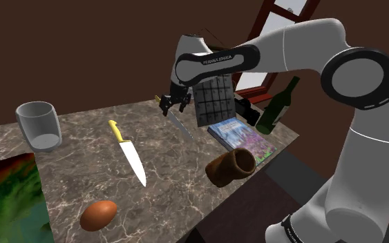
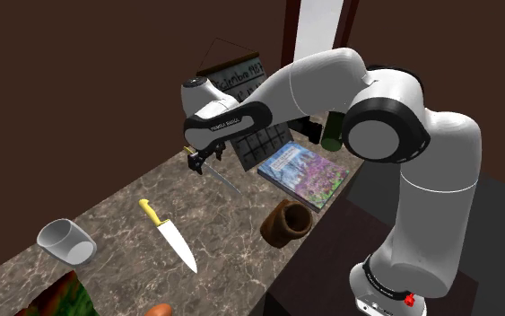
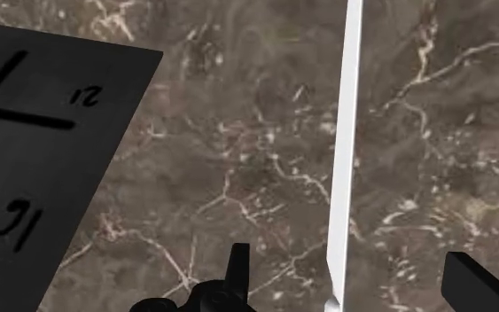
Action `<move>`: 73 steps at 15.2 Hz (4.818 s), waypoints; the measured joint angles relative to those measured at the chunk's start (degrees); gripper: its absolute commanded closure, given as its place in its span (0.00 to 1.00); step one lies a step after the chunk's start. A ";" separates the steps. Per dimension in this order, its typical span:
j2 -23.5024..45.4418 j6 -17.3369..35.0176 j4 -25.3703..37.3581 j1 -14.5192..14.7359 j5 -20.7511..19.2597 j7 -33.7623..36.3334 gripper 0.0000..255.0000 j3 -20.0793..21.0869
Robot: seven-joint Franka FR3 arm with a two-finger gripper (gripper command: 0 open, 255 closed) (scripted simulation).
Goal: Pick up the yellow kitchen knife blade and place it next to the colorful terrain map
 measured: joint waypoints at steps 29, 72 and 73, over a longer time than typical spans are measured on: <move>-0.53 -1.61 1.16 0.01 0.06 -0.05 1.00 0.03; -10.56 -10.45 -0.91 19.20 -1.93 32.28 1.00 12.82; -10.16 -10.84 -0.21 20.15 -2.18 33.81 1.00 13.37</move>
